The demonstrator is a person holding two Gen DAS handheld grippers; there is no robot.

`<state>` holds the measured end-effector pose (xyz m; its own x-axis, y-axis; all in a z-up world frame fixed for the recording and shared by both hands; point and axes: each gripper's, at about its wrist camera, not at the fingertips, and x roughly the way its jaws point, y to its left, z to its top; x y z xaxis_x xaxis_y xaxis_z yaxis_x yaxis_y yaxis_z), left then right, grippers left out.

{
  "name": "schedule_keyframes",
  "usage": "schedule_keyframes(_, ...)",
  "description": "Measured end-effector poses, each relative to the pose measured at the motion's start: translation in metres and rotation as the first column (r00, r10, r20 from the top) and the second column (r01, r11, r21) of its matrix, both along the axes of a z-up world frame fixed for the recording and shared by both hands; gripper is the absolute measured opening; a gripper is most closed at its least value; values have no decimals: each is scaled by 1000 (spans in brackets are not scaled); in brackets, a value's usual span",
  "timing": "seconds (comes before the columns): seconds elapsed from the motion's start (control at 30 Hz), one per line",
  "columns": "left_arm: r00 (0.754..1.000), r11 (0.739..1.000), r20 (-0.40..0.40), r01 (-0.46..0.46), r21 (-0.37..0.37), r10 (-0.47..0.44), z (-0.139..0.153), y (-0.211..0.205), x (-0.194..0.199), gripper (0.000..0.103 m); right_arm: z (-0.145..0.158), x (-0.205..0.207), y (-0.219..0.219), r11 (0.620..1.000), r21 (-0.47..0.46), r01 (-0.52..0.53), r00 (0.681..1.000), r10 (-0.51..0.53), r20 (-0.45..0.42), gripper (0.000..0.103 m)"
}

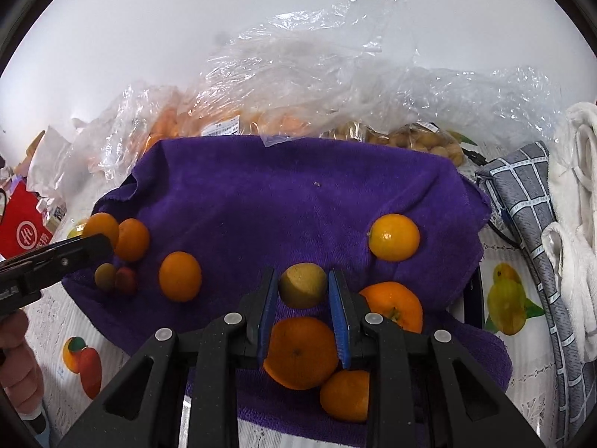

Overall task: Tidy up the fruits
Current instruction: 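Open both tools to drop the fruits onto the towel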

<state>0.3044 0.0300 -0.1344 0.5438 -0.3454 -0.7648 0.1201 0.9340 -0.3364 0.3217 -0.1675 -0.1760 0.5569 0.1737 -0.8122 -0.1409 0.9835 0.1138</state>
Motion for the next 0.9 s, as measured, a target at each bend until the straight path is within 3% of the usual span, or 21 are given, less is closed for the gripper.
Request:
schedule_keyframes(0.13,1000,1000,-22,1,8,0,-6,-8,5,33,6,-9,-6,1000,25,8,1000,-8,-3,35)
schedule_keyframes(0.33,1000,999,-20,7,44,-7,-11,-20,4,33,29,-31,-25,997,61,45,996,-50,73,43)
schedule_keyframes(0.67,1000,997,-24,12,78,-10,-18,-27,3,33,28,-36,-43,992,87,92,993,-98,66,43)
schedule_keyframes(0.9,1000,992,6,25,125,-26,0,-29,-7,34,39,-49,-42,992,56,110,991,-114,69,43)
